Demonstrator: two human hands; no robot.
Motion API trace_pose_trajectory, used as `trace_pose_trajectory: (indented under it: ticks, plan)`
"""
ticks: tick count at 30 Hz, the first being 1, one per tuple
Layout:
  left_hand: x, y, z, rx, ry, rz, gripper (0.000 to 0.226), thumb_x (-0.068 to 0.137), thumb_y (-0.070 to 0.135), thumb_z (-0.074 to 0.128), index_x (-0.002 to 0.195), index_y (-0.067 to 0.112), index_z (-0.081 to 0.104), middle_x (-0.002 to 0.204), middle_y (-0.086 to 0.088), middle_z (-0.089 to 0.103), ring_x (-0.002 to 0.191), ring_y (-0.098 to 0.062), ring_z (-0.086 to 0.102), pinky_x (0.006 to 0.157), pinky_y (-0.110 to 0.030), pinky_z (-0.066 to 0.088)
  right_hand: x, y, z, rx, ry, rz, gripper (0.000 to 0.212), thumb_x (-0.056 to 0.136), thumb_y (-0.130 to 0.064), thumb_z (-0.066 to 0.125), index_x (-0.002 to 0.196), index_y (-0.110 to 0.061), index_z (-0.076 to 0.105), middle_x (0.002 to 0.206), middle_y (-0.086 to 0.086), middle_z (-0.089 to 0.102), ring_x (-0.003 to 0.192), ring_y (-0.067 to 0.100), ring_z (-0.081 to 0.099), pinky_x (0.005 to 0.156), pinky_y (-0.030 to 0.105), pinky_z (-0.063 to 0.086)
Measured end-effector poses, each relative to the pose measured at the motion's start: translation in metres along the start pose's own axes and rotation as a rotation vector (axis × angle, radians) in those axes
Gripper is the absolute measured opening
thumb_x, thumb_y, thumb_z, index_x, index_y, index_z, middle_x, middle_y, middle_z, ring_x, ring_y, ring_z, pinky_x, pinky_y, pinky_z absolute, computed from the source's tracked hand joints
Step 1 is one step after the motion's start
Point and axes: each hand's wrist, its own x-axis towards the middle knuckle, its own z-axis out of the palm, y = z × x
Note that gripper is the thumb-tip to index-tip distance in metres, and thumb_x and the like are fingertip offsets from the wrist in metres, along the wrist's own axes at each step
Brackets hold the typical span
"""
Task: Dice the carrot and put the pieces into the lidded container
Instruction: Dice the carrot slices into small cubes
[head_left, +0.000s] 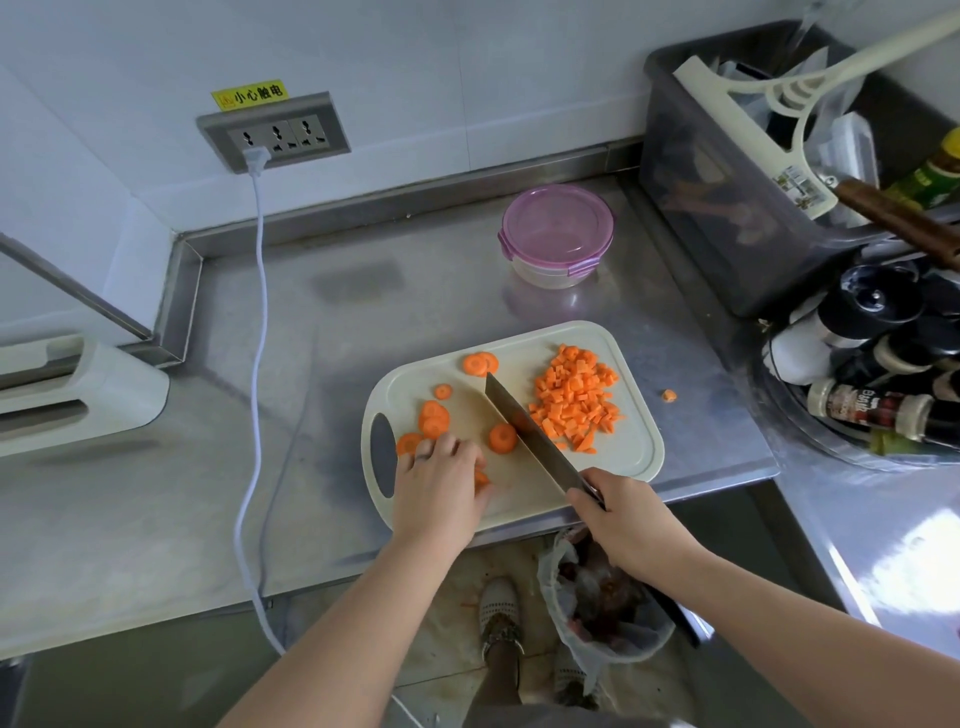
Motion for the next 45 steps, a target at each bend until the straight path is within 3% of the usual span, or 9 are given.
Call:
trace_pose_trajectory:
  ticks: [7,12,18,23,26,29,32,38,45]
  plan:
    - [-0.001,-0.01,-0.001,0.006,0.067,-0.044,0.025,0.097,0.031,0.046,0.119,0.029,0.056,0.125,0.008,0.049,0.112,-0.02,0.048,0.088,-0.029,0.033,0.001,-0.003,0.001,-0.005,0.004,-0.002,0.017,0.101,-0.027,0.042,0.095,-0.019,0.055,0.077,0.0,0.06,0.061,0.014,0.055,0.064,0.035,0.053]
    - [0.023,0.022,-0.015,-0.434,-0.009,-0.198,0.033,0.095,0.028,0.053,0.126,0.015,0.056,0.121,-0.002,0.058,0.106,-0.019,0.059,0.078,-0.024,0.044,0.001,-0.002,0.003,0.001,0.006,0.002,0.015,0.101,-0.028,0.042,0.1,-0.02,0.055,0.081,0.001,0.063,0.061,0.014,0.058,0.065,0.036,0.055]
    - [0.033,0.028,-0.019,-0.593,-0.083,-0.333,0.025,0.093,0.024,0.059,0.112,0.01,0.068,0.108,-0.006,0.069,0.099,-0.019,0.062,0.075,-0.022,0.041,-0.001,-0.004,0.007,-0.021,0.019,-0.019,0.022,0.101,-0.03,0.039,0.094,-0.016,0.055,0.084,0.004,0.064,0.074,0.021,0.061,0.072,0.041,0.053]
    - [0.023,0.029,-0.016,-0.77,-0.079,-0.451,0.017,0.087,0.022,0.066,0.097,0.01,0.072,0.091,-0.001,0.07,0.088,-0.016,0.062,0.076,-0.026,0.046,0.0,-0.002,0.013,-0.073,0.022,-0.059,0.024,0.102,-0.03,0.036,0.096,-0.015,0.054,0.083,0.004,0.062,0.073,0.022,0.059,0.069,0.044,0.053]
    - [0.024,0.027,-0.01,-0.867,-0.106,-0.548,0.008,0.083,0.024,0.07,0.077,0.018,0.067,0.086,-0.004,0.073,0.086,-0.019,0.067,0.083,-0.034,0.053,0.002,-0.001,0.017,-0.147,0.016,-0.082,0.023,0.102,-0.031,0.034,0.096,-0.017,0.051,0.082,0.005,0.062,0.072,0.025,0.06,0.068,0.045,0.053]
    - [0.024,0.027,-0.008,-0.981,-0.116,-0.599,0.025,0.08,0.019,0.072,0.061,0.026,0.057,0.072,-0.004,0.071,0.082,-0.024,0.069,0.085,-0.042,0.055,0.004,-0.002,0.015,-0.176,0.003,-0.1,0.02,0.102,-0.029,0.033,0.097,-0.019,0.049,0.085,0.006,0.063,0.075,0.026,0.061,0.07,0.046,0.053]
    - [0.024,0.026,-0.008,-1.022,-0.122,-0.611,0.027,0.082,0.015,0.071,0.061,0.025,0.057,0.068,-0.003,0.069,0.082,-0.025,0.069,0.086,-0.042,0.055,0.005,-0.005,0.007,-0.152,0.028,-0.105,0.023,0.102,-0.027,0.032,0.108,-0.016,0.051,0.088,0.007,0.063,0.079,0.028,0.06,0.073,0.045,0.051]
    - [0.024,0.025,-0.005,-1.031,-0.117,-0.587,0.024,0.078,0.012,0.07,0.057,0.02,0.062,0.074,-0.012,0.072,0.083,-0.031,0.068,0.081,-0.049,0.056,-0.005,-0.013,0.008,-0.252,0.062,-0.18,0.032,0.103,-0.026,0.03,0.132,-0.021,0.043,0.079,0.005,0.059,0.066,0.025,0.055,0.059,0.036,0.046]
    - [0.025,0.024,-0.002,-1.051,-0.115,-0.599,0.019,0.078,0.016,0.073,0.063,0.022,0.062,0.074,-0.008,0.072,0.082,-0.026,0.069,0.082,-0.044,0.056,-0.005,-0.011,0.013,-0.379,0.052,-0.151,0.033,0.101,-0.018,0.032,0.134,-0.024,0.036,0.082,0.007,0.063,0.069,0.028,0.062,0.056,0.034,0.046]
